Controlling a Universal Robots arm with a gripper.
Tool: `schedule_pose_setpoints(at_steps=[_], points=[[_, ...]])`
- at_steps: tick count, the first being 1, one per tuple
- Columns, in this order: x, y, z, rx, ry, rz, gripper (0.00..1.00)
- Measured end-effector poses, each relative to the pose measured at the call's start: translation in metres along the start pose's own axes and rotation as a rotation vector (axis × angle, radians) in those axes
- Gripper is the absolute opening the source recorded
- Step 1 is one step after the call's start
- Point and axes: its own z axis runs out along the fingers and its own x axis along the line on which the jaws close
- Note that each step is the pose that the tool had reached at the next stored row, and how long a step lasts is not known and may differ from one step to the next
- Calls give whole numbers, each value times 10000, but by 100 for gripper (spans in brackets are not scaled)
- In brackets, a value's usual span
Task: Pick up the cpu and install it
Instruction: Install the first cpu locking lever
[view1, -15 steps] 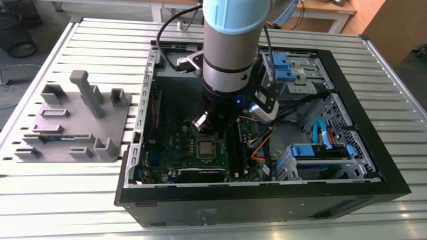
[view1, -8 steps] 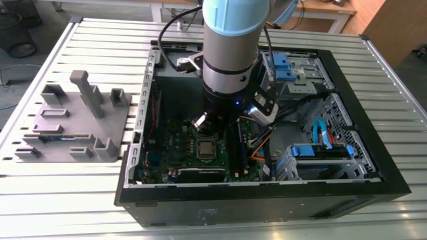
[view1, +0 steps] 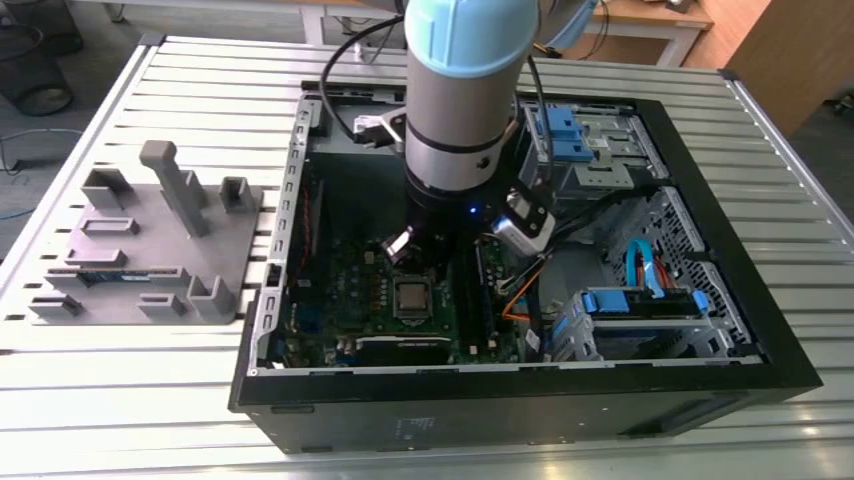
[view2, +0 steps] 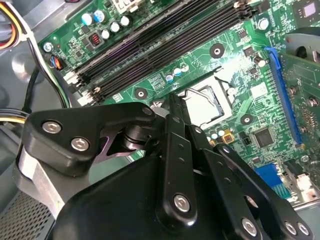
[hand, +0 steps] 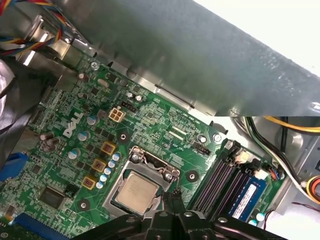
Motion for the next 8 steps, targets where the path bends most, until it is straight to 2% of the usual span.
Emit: schedule_pose_setpoints(at_steps=[8], points=[[39,-69,13,10,6,308,11]])
